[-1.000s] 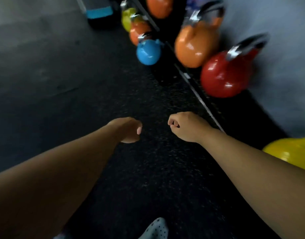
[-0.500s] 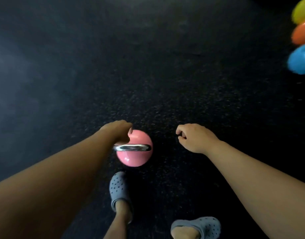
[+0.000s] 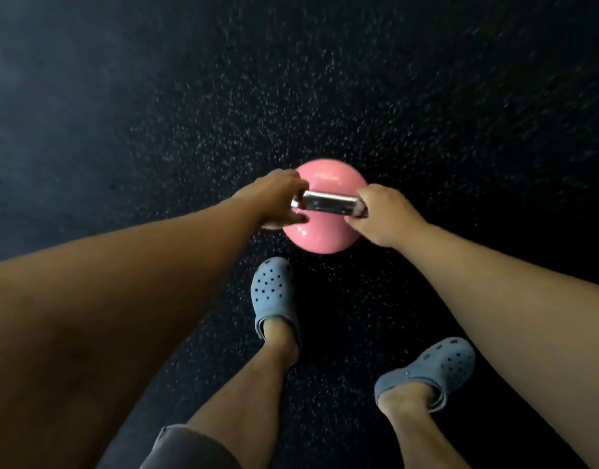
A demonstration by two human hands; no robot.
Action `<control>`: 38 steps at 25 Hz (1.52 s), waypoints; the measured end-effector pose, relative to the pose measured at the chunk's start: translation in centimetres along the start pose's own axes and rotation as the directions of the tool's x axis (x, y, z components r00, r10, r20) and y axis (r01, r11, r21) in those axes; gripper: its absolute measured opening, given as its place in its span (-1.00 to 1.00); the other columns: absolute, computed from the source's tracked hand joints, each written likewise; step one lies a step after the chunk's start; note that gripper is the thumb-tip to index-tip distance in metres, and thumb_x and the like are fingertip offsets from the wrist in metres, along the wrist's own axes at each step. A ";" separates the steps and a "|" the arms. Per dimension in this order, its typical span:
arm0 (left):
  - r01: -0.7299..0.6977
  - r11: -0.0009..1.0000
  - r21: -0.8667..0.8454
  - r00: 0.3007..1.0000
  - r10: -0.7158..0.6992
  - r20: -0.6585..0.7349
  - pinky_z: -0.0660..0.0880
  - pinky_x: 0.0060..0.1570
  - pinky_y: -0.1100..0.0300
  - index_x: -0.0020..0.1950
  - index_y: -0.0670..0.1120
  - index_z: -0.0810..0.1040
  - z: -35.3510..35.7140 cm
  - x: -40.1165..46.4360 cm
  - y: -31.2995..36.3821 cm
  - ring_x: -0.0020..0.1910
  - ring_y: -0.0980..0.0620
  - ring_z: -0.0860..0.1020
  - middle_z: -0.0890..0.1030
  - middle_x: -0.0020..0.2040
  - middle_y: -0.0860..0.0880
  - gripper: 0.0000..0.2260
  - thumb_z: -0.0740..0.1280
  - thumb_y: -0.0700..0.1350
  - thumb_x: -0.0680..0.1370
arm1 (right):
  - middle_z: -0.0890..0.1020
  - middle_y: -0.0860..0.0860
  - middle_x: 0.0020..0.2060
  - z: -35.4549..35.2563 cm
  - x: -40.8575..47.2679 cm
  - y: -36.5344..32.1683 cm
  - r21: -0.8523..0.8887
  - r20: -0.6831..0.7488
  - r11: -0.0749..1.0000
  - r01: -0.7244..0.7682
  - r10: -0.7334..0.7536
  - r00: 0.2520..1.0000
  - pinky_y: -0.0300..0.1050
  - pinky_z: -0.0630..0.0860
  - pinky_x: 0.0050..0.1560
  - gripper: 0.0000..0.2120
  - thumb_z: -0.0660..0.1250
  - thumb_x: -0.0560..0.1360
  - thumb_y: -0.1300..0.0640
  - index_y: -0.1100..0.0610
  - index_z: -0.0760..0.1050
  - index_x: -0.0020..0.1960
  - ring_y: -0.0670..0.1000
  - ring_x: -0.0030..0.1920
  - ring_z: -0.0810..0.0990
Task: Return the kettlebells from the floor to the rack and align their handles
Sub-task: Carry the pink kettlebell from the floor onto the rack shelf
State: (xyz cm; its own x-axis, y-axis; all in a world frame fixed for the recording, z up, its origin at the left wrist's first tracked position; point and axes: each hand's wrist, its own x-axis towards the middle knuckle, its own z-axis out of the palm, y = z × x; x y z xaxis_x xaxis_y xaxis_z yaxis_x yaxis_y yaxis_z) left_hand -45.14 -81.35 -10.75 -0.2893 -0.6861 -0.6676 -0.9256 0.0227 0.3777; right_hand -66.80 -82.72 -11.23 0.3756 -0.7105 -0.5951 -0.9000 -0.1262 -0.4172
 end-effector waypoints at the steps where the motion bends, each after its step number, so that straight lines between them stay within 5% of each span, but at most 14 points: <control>1: 0.015 1.000 -0.025 1.000 -0.016 -0.018 0.55 -0.07 0.01 -0.07 0.02 0.56 0.3 0.6 0.4 -0.05 -0.09 0.58 0.60 -0.07 -0.03 -0.84 0.45 0.02 0.43 | 0.59 0.08 -0.22 0.2 0.4 0.4 0.022 0.010 1.000 -0.001 0.001 1.000 -0.08 0.43 -0.20 -0.80 0.40 0.40 0.07 0.07 0.41 -0.29 0.18 -0.12 0.57; 3: 0.015 1.000 0.010 1.000 -0.014 -0.027 0.50 -0.24 0.10 -0.12 -0.01 0.61 0.3 1.2 1.5 -0.21 -0.09 0.59 0.64 -0.21 -0.06 -0.93 0.41 -0.08 0.41 | 0.48 -0.02 -0.42 -0.1 0.5 0.9 0.042 0.071 0.999 0.027 -0.030 0.997 -0.13 0.32 -0.37 -0.69 0.41 0.37 0.08 0.08 0.31 -0.41 0.10 -0.29 0.51; 6: -0.022 0.996 0.081 1.000 0.022 0.009 0.45 -0.32 0.14 -0.13 -0.04 0.64 -0.9 0.9 3.6 -0.27 -0.07 0.58 0.62 -0.28 -0.05 -0.90 0.39 -0.11 0.38 | 0.45 -0.04 -0.47 -1.3 -1.6 1.0 0.100 0.082 0.995 -0.013 0.005 0.997 -0.17 0.29 -0.40 -0.68 0.39 0.34 0.09 0.06 0.30 -0.46 0.04 -0.35 0.46; 10: -0.187 0.971 0.149 0.981 0.176 0.087 0.47 -0.31 0.14 -0.15 -0.03 0.63 -4.6 1.4 12.1 -0.29 -0.07 0.56 0.60 -0.31 -0.02 -0.87 0.40 -0.04 0.35 | 0.51 0.04 -0.47 -5.3 -8.3 4.2 0.249 -0.047 0.947 -0.205 0.224 0.974 -0.21 0.35 -0.29 -0.69 0.43 0.27 0.09 0.08 0.33 -0.49 0.07 -0.32 0.54; 15: -0.445 0.845 0.298 0.894 0.398 0.208 0.36 -0.31 0.20 -0.10 -0.03 0.65 -7.8 2.8 27.8 -0.23 -0.10 0.60 0.58 -0.30 -0.02 -0.80 0.38 0.01 0.35 | 0.49 0.00 -0.56 -10.8 -19.2 11.4 0.487 -0.175 0.793 -0.365 0.498 0.849 -0.24 0.33 -0.43 -0.82 0.42 0.21 0.13 0.10 0.44 -0.49 0.04 -0.43 0.55; 21: -0.750 0.482 0.454 0.655 0.641 0.401 0.37 -0.29 0.20 -0.07 -0.01 0.64 -9.8 3.3 53.1 -0.19 -0.08 0.62 0.66 -0.18 -0.04 -0.81 0.37 0.05 0.41 | 0.46 0.00 -0.56 -17.7 -34.7 22.5 0.678 -0.361 0.615 -0.403 0.756 0.546 -0.29 0.25 -0.48 -0.81 0.43 0.22 0.16 0.11 0.45 -0.48 0.04 -0.44 0.52; 28: -0.846 0.111 0.521 0.412 0.758 0.507 0.38 -0.31 0.19 -0.13 -0.08 0.62 -5.4 2.5 79.0 -0.18 -0.09 0.63 0.65 -0.21 -0.06 -0.76 0.37 0.09 0.43 | 0.47 -0.02 -0.53 -22.2 -51.7 34.9 0.803 -0.376 0.426 -0.418 0.905 0.200 -0.21 0.35 -0.34 -0.84 0.43 0.24 0.12 0.11 0.48 -0.44 0.03 -0.37 0.57; 34: -0.929 -0.050 0.367 0.154 0.849 0.506 0.50 -0.28 0.12 -0.21 -0.12 0.62 -1.8 1.5 92.7 -0.20 -0.14 0.65 0.67 -0.25 -0.12 -0.79 0.42 0.03 0.40 | 0.67 0.11 -0.32 -24.8 -61.5 41.8 0.784 -0.385 0.334 -0.524 0.923 0.012 -0.21 0.40 -0.28 -0.88 0.39 0.26 0.06 0.12 0.56 -0.31 0.14 -0.21 0.66; 38: -0.904 -0.248 0.349 -0.009 0.826 0.564 0.54 -0.24 0.09 -0.21 -0.13 0.64 0.1 1.5 99.7 -0.16 -0.19 0.67 0.70 -0.21 -0.17 -0.80 0.40 0.00 0.41 | 0.71 0.17 -0.20 -25.4 -64.7 44.3 0.810 -0.359 0.221 -0.544 0.920 -0.161 -0.12 0.53 -0.18 -0.75 0.38 0.29 0.04 0.17 0.65 -0.14 0.20 -0.09 0.67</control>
State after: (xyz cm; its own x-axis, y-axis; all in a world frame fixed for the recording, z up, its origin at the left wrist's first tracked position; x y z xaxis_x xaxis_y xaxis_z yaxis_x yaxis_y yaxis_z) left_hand -137.86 -80.07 25.83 -0.8994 0.4349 -0.0434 0.4060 0.8681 0.2855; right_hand -136.60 -59.90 26.22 -0.9673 -0.2501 -0.0416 -0.2236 0.9190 -0.3249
